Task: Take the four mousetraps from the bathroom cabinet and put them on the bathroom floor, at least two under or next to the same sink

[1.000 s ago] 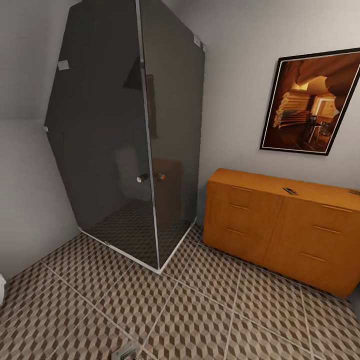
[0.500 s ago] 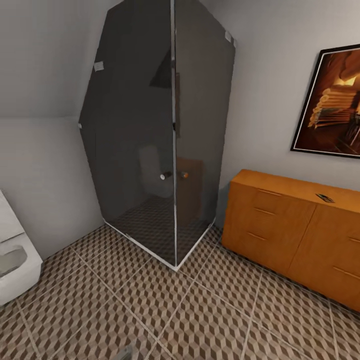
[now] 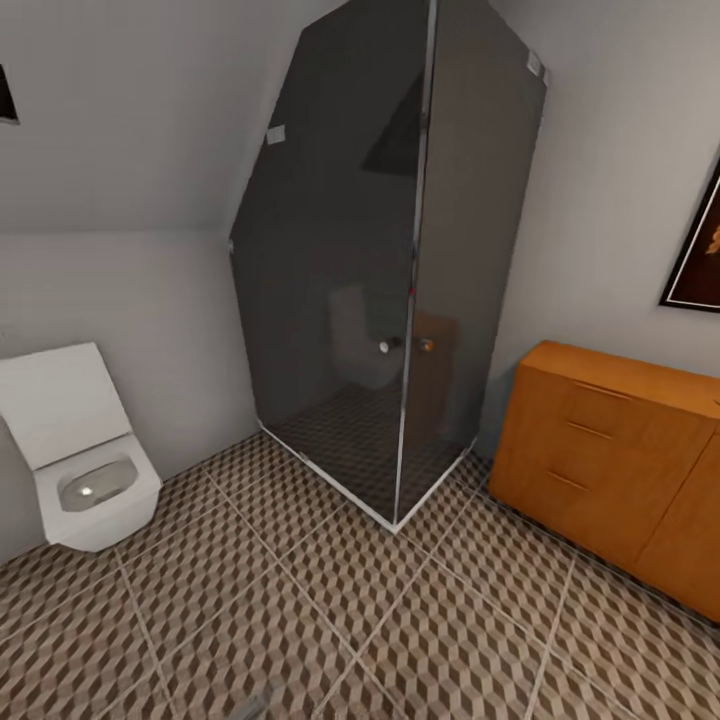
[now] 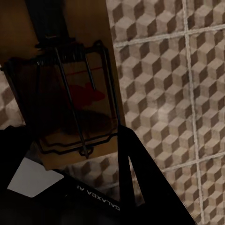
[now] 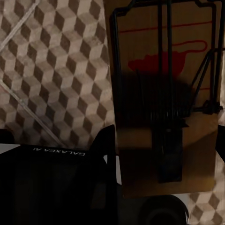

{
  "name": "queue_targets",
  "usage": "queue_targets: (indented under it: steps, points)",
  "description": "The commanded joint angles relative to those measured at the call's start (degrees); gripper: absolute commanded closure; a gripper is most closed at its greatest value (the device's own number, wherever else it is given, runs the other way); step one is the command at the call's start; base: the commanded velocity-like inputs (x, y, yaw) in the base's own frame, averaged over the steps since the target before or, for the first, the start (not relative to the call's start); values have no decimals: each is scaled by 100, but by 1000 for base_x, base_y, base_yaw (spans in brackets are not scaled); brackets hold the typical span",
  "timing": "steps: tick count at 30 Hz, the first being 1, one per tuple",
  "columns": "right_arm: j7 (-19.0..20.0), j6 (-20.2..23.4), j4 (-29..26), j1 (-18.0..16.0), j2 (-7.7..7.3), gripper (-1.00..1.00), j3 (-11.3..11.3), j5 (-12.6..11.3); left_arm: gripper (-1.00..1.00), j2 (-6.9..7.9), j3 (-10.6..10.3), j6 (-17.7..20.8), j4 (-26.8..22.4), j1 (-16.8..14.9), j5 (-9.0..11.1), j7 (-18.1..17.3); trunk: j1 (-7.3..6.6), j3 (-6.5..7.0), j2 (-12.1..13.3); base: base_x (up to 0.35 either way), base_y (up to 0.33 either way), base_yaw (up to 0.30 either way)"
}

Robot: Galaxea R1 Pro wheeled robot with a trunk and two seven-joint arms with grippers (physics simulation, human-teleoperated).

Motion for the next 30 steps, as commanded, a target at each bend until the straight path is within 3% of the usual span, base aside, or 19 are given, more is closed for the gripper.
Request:
queue_targets:
  steps: [1,15,30]
  points:
    - [-26,-51,-27,-12,-3,100,47,-57,100,-5,-49,0,0,-3,41,21,-2,-10,-5,-247,235,285]
    - [-26,-109,-70,-12,-2,100,47,-57,100,-14,-49,-5,0,0,41,21,-2,-20,-5,-247,232,174]
    - [-26,-113,-71,-12,-2,100,47,-57,100,-14,-49,-6,0,0,41,21,-2,-20,-5,-28,29,282]
